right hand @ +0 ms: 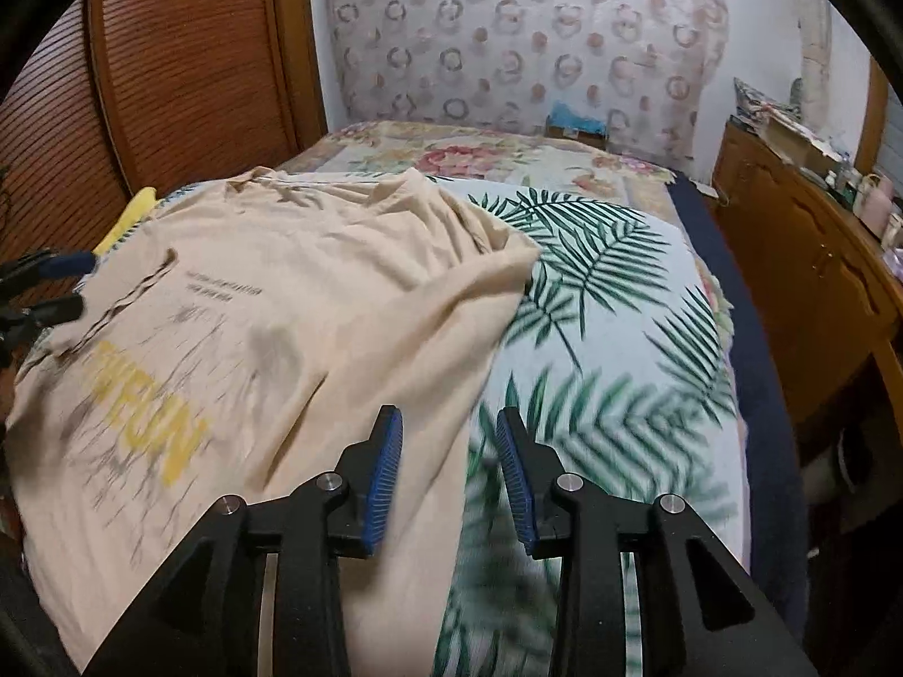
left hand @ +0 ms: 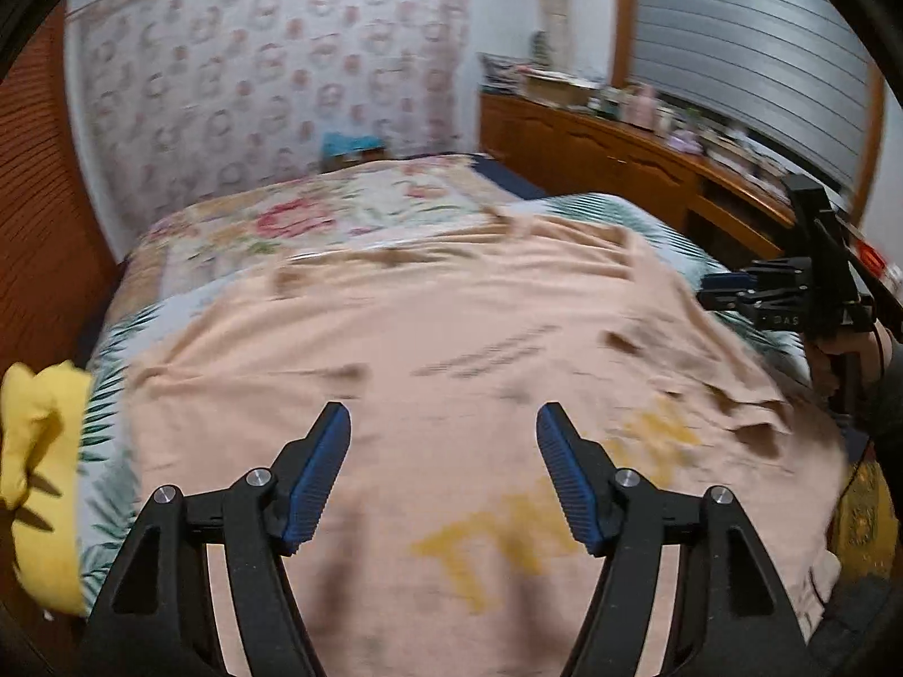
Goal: Fold small clothes
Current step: 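Release the fold and open both grippers above the shirt, then grasp the shirt edge with the right gripper while the left gripper grasps the hem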
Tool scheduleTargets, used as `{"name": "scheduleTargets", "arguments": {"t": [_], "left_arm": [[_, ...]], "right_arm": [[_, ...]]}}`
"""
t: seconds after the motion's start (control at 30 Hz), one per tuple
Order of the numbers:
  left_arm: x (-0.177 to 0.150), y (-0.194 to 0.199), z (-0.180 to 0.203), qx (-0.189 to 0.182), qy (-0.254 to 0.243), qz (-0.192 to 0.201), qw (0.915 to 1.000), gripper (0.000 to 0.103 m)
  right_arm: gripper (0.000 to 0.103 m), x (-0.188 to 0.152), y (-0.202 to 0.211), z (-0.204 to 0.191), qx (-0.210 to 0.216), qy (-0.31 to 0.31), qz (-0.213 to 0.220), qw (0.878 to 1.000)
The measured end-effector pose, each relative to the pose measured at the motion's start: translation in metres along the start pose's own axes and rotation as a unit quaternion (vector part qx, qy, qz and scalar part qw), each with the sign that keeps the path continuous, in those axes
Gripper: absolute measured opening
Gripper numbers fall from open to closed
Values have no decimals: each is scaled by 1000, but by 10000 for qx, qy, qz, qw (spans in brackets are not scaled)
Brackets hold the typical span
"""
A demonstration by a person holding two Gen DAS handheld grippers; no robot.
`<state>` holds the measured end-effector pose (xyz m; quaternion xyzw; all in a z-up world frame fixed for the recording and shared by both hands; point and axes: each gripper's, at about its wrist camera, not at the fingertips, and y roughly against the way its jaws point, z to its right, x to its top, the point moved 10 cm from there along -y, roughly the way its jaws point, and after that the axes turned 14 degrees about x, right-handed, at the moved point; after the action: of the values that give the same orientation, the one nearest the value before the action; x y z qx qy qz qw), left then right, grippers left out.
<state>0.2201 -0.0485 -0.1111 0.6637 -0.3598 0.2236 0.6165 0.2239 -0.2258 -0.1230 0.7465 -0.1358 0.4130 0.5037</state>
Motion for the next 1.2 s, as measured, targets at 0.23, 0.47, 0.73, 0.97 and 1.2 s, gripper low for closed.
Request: {"name": "scheduleTargets", "arguments": {"t": [0.23, 0.47, 0.73, 0.97, 1.2], "left_arm": [[-9, -29, -75, 575, 377, -178, 9975, 70], [-22, -59, -129, 880, 732, -435, 9925, 70], [-30, -77, -156, 1003, 821, -581, 9899, 70], [-30, -90, -167, 1056, 830, -694, 9885, 70], [-27, -94, -181, 1023, 955, -734, 9874, 69]], "right_arm": [[36, 36, -46, 29, 15, -101, -236, 9997], [36, 62, -75, 40, 95, 0, -244, 9997], [6, 73, -73, 47, 169, 212, -39, 9996], [5, 80, -62, 78, -383, -92, 140, 9991], [5, 83, -66, 71, -277, -3, 87, 9996]]}}
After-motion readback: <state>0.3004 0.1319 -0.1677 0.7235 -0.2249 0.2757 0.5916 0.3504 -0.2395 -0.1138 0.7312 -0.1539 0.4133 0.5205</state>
